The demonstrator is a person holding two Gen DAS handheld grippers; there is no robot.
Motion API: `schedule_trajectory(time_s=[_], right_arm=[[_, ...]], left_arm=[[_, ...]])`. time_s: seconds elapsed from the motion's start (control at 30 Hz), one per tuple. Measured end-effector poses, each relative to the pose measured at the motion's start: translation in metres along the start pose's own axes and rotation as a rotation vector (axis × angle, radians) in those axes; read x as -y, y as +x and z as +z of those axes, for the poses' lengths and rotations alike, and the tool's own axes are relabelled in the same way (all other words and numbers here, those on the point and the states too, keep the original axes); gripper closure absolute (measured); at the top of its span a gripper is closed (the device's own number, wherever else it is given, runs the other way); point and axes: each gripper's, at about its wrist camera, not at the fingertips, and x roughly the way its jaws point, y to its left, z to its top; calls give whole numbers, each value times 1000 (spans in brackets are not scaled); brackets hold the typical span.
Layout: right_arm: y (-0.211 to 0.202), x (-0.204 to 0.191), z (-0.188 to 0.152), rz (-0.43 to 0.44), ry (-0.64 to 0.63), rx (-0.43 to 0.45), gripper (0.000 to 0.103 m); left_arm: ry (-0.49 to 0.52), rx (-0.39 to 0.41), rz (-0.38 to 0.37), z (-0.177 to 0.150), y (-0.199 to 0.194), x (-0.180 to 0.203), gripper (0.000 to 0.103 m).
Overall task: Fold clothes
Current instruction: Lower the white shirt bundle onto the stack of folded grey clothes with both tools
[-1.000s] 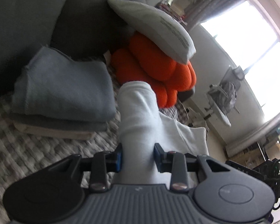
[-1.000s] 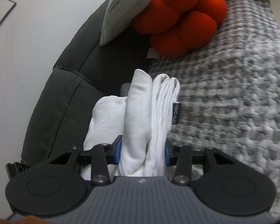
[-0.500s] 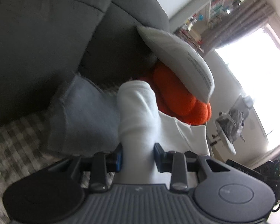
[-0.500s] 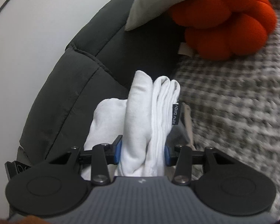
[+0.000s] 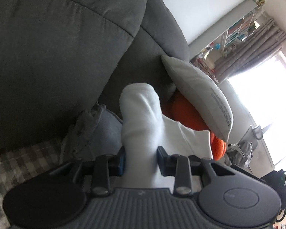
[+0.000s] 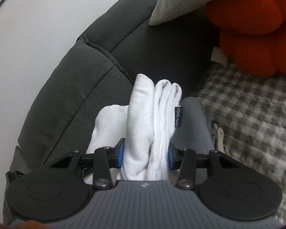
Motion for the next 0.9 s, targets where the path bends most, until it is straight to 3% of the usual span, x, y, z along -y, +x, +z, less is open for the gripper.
schedule_trajectory(time_s=[0.4, 0.6, 0.77, 0.9], right_arm=[[37, 30, -3, -6, -13, 31, 57], [39, 30, -7, -27, -38, 60, 49], [30, 13, -4, -108, -151, 81, 37], [21, -9, -7, -225, -306, 157, 31]], left_arm=[[-35, 34, -10, -6, 35, -31, 69], [-8, 47, -19, -8, 34, -32, 65], [27, 92, 14, -5, 24, -23, 54], [122, 227, 92, -9, 10, -6, 39]])
